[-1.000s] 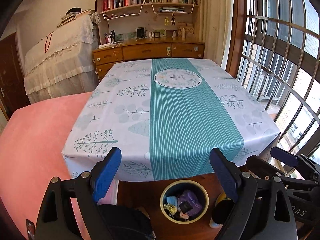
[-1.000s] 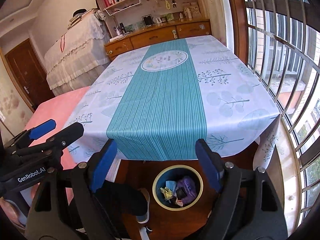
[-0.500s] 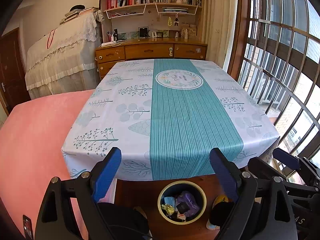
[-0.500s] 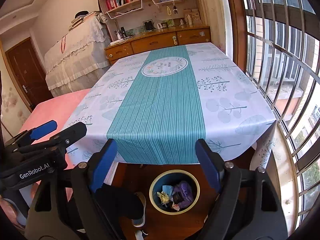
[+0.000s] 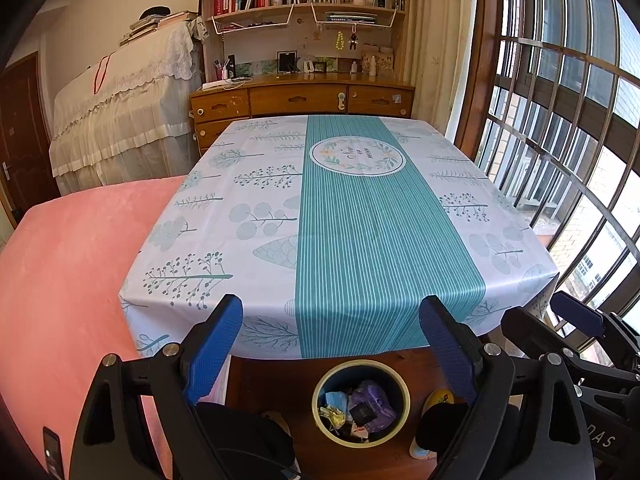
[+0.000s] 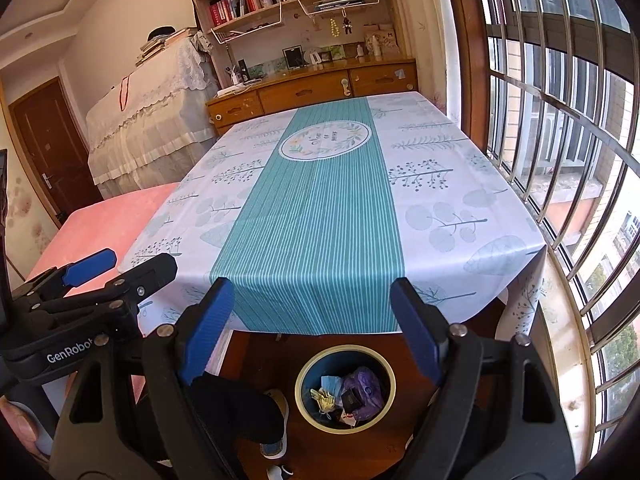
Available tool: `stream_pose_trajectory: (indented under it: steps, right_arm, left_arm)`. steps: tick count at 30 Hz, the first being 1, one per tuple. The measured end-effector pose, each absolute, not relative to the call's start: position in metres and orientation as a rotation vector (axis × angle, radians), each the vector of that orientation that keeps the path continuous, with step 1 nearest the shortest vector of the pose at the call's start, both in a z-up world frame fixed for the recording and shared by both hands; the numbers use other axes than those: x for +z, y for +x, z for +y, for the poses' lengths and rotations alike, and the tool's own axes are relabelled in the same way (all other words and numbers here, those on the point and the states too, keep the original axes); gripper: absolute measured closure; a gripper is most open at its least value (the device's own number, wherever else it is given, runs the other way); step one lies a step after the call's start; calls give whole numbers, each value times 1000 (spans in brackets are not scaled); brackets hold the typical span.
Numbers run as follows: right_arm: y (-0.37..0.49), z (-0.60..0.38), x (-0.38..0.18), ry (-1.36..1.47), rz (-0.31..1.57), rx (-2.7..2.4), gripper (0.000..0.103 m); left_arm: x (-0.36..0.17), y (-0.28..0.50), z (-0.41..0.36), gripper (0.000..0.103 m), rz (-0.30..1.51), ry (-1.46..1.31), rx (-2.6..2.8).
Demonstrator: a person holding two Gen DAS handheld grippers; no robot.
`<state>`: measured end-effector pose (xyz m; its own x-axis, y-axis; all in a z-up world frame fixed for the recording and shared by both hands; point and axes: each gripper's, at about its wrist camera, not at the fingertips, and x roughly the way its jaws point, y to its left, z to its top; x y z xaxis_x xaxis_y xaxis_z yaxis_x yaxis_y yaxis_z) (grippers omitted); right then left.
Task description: Collect trash
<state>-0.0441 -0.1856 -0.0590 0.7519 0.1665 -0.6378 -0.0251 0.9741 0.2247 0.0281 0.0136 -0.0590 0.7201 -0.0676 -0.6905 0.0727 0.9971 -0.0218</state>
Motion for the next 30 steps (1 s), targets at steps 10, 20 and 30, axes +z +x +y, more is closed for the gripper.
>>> stream_pose_trajectory:
  steps: [10,20,30]
  right_arm:
    - [-45,-186,-56,192,698,94,25]
    - [-47,-185,-55,183,687,85,25]
    - [-46,-186,-55,182,688,85,25]
  left_arm:
    - [-60,28,12,12,764,5,-78]
    - [-64,28,4,12,768,5,-70]
    - [-67,27,-1,12,775,0,-67]
